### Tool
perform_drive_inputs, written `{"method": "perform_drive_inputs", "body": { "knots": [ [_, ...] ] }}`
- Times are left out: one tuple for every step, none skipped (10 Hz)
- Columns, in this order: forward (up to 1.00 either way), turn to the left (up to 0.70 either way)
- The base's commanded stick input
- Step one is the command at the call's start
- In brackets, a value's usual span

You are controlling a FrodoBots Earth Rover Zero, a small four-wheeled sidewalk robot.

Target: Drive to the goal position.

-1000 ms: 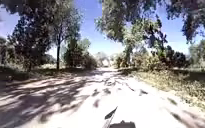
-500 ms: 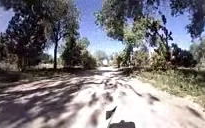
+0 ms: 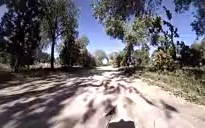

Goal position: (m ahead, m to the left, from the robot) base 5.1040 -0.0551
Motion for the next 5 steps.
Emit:
{"method": "perform_drive_inputs", "body": {
  "knots": [
    [1.00, 0.03],
    [1.00, 0.03],
    [1.00, 0.03],
    [1.00, 0.03],
    [1.00, 0.03]
  ]
}}
